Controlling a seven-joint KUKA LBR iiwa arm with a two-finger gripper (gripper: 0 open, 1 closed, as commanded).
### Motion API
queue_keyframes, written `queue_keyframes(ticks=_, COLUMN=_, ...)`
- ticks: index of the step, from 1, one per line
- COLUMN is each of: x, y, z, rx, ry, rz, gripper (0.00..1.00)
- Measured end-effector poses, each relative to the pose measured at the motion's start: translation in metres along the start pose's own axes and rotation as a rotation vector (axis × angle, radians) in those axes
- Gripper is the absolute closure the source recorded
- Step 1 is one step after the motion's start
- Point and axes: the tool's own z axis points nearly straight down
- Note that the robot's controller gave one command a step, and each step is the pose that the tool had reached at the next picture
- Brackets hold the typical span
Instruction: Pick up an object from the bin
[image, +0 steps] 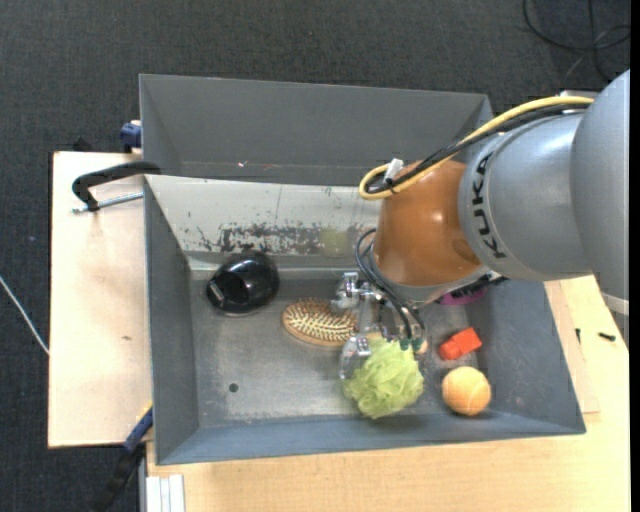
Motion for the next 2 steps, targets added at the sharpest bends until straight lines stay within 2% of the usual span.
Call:
queue_keyframes(ticks=1, x=-0.0153, y=0.0129, z=0.0109, rx=-0.001, ry=-0.022, rz=0.297, gripper=1.0)
queue_keyframes(ticks=2, x=-0.0152, y=0.0129, z=0.0108, rx=-0.001, ry=-0.022, rz=0.297, gripper=1.0)
